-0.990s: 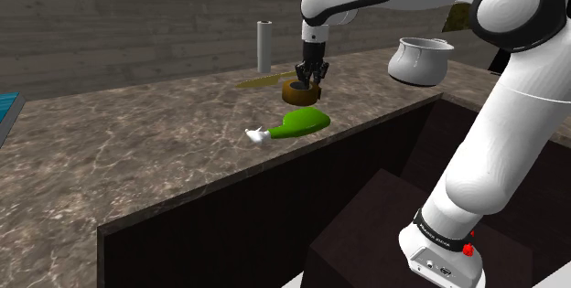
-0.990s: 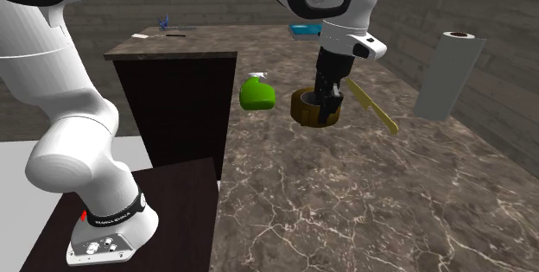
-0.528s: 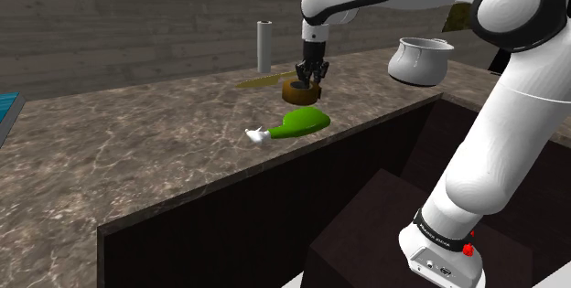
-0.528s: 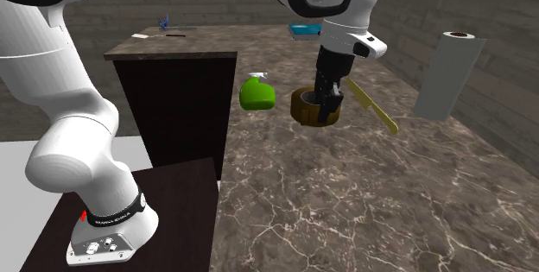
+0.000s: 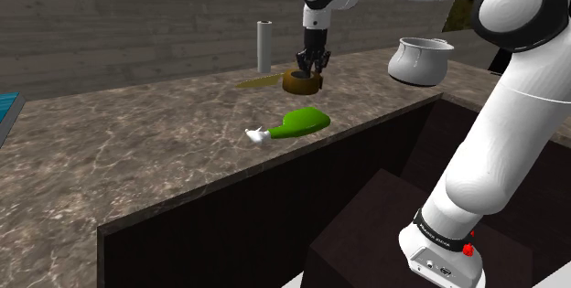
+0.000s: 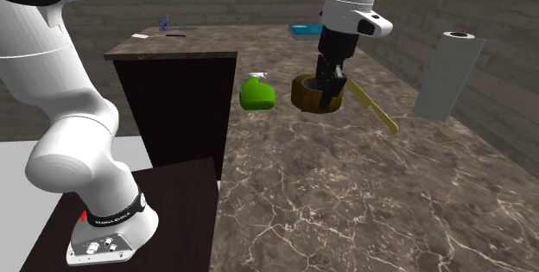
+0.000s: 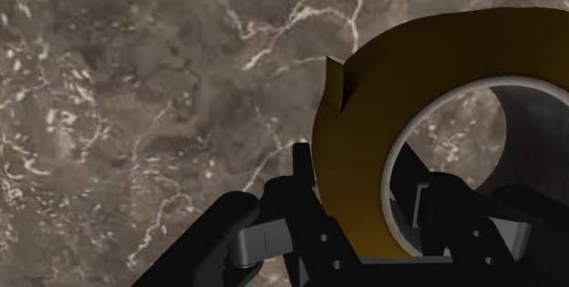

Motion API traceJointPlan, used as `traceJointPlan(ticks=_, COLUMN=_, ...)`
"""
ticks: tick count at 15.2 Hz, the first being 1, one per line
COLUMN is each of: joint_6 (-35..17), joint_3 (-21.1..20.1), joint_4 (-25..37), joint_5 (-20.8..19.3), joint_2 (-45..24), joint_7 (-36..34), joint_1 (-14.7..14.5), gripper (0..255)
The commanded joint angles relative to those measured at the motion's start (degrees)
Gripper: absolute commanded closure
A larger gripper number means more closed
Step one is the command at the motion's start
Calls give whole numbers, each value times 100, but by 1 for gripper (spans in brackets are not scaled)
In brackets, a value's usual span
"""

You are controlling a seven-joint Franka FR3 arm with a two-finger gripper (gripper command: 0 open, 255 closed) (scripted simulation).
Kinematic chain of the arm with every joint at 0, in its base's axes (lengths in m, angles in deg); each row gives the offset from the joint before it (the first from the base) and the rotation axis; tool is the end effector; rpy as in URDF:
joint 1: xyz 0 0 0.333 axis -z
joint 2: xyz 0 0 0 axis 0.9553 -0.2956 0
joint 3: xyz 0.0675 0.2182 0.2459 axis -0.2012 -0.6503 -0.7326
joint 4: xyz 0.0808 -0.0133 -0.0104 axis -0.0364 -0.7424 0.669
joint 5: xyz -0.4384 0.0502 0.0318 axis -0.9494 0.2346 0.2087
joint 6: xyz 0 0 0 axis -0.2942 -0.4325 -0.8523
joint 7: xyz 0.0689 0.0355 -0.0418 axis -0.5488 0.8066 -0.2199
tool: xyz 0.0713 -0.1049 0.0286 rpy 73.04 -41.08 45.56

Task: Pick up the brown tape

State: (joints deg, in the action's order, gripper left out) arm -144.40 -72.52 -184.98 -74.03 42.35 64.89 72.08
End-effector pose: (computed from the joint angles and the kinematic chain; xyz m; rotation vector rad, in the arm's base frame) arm 0.5989 -0.0593 0.5189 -3.0813 0.3517 0.1645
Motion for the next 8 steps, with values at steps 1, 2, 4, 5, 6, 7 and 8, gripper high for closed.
traceJointPlan(ticks=1, joint_6=165, joint_3=5, joint_4=167, joint_5=-1, joint_2=-1, joint_7=3, joint_1=5, gripper=255)
traceJointPlan(ticks=2, joint_6=242, joint_3=5, joint_4=248, joint_5=-1, joint_2=-5, joint_7=1, joint_1=5, gripper=255)
traceJointPlan(ticks=4, joint_6=399, joint_3=6, joint_4=416, joint_5=0, joint_2=-16, joint_7=-3, joint_1=6, gripper=255)
traceJointPlan(ticks=5, joint_6=478, joint_3=7, joint_4=502, joint_5=0, joint_2=-24, joint_7=-4, joint_1=7, gripper=255)
traceJointPlan(ticks=6, joint_6=557, joint_3=7, joint_4=591, joint_5=1, joint_2=-33, joint_7=-6, joint_1=8, gripper=255)
traceJointPlan(ticks=7, joint_6=569, joint_3=7, joint_4=603, joint_5=1, joint_2=-33, joint_7=-6, joint_1=8, gripper=255)
traceJointPlan(ticks=8, joint_6=569, joint_3=7, joint_4=604, joint_5=1, joint_2=-34, joint_7=-6, joint_1=8, gripper=255)
